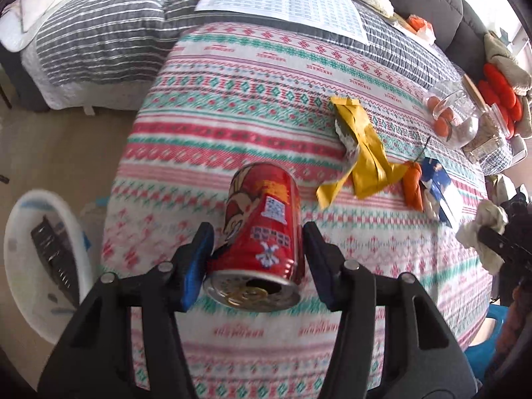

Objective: Collect trash
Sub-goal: 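Grasp the red can with the left tool and lift it, then drop the red can from the left tool into the bin while the right tool drops the paper in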

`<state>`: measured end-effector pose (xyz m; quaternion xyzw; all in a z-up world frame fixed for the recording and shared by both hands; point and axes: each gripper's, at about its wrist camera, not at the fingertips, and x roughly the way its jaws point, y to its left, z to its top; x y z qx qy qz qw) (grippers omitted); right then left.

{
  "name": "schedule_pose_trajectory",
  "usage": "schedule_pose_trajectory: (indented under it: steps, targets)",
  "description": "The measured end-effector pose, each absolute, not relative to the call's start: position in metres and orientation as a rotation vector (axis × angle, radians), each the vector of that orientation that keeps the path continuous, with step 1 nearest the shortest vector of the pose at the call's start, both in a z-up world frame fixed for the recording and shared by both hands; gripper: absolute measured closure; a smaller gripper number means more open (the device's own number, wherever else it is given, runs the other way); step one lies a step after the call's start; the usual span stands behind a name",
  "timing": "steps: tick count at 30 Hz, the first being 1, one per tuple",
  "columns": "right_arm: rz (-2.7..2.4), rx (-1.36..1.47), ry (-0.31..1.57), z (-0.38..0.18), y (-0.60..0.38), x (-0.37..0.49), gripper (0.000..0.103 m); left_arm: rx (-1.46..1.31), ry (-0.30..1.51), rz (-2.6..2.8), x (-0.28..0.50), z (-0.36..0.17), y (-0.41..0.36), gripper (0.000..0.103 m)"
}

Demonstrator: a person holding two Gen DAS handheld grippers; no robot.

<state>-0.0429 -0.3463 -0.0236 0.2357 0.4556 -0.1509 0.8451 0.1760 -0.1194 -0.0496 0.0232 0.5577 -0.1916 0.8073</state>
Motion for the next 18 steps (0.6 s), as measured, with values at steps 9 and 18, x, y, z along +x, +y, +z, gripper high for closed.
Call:
schedule_pose_trajectory:
  steps: [9,18]
  targets:
    - [-0.284,0.427,0.992,-0.029,-0.309,-0.027,0.068,0.033,1.165,-0.402,0.155,-0.035,-0.072,0.049]
    - [-0.221,0.372,1.026,-0.036,-0.261,0.005,0.068,-0.003,1.132,-0.368,0.147,-0.022,-0.015,0.049]
